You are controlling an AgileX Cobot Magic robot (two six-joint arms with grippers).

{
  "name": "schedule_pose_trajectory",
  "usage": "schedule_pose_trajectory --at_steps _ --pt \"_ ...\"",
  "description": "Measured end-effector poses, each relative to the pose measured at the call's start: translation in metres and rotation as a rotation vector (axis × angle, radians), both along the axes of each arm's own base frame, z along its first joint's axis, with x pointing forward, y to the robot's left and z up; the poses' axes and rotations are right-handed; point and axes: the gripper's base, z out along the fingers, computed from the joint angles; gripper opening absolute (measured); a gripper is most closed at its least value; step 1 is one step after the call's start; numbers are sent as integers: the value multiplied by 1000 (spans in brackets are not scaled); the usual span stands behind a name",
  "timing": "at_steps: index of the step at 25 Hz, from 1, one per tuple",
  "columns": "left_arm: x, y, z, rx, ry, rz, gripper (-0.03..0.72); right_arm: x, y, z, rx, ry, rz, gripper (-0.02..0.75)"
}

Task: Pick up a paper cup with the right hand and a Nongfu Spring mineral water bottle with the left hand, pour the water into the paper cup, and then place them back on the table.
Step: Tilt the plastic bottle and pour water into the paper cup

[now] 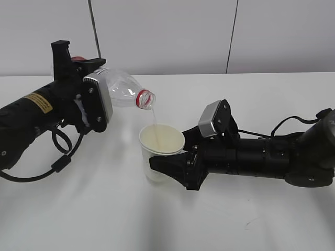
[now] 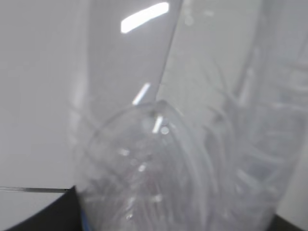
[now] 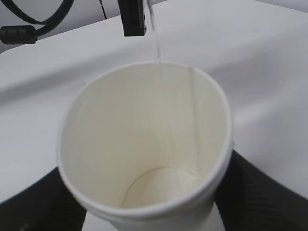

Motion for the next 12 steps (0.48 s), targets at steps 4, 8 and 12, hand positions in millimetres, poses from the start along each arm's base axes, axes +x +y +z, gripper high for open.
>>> schedule_pose_trajectory --at_steps 4,8,12 --pt "0 0 0 26 -14 -1 343 0 0 0 0 0 0 540" --pt "0 0 0 32 -17 -1 343 0 0 0 -1 -2 1 540" --pt "0 0 0 39 -21 -2 343 0 0 0 -1 -2 2 540"
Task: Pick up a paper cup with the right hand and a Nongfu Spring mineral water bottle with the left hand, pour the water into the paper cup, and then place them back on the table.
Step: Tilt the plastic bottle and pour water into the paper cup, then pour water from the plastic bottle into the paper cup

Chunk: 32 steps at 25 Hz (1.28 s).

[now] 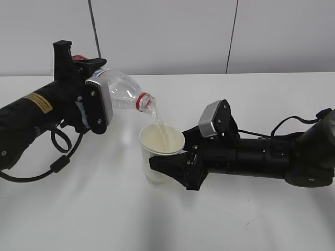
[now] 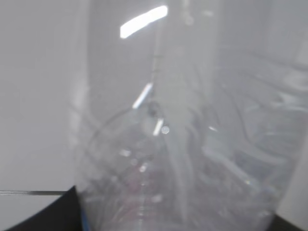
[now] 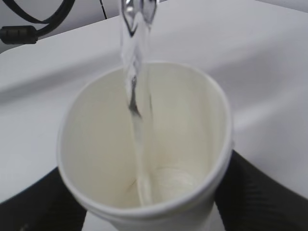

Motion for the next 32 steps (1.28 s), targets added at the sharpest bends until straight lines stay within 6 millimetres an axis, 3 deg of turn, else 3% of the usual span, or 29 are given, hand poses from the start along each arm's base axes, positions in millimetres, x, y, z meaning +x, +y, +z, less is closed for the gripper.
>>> schedule_pose_trajectory --at_steps 32 --pt "0 0 1 33 -21 -2 342 0 0 -1 -5 2 5 540"
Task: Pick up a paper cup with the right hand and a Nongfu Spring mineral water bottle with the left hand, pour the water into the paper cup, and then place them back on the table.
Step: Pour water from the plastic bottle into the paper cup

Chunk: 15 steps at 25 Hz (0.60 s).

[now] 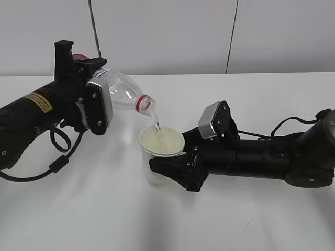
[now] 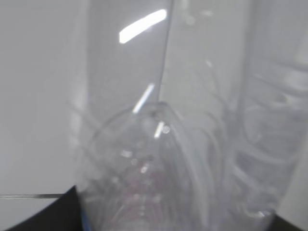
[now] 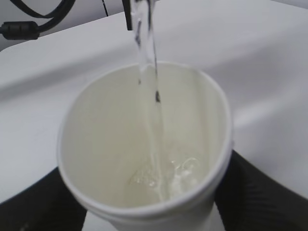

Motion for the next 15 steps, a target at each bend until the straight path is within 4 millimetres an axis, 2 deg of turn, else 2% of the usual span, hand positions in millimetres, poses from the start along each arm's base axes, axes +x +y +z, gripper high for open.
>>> schedule_pose_trajectory --at_steps 15 --pt "0 0 1 3 -9 -1 342 0 0 0 -1 0 1 540"
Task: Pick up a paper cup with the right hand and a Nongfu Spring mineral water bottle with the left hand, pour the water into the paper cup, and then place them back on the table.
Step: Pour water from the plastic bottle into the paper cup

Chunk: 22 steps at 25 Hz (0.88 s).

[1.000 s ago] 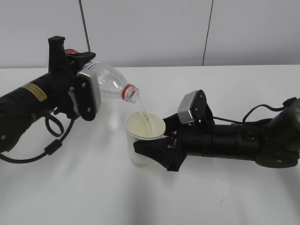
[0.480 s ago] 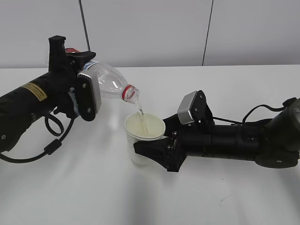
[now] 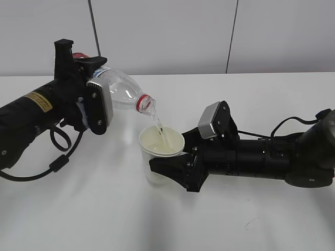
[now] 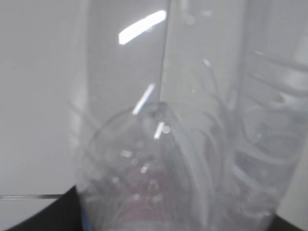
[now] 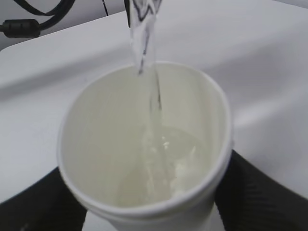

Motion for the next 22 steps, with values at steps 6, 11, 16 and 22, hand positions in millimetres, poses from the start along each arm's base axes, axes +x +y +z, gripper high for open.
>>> schedule_pose_trajectory --at_steps 6,11,16,22 --pt "1 0 1 -2 -4 0 342 0 0 0 0 0 1 540" --pt "1 0 1 -2 -5 0 342 0 0 0 -1 0 3 540" --pt "1 0 1 -2 -6 0 342 0 0 0 -3 0 4 539" --pt "1 0 2 -4 -11 0 341 0 0 -1 -3 1 4 539"
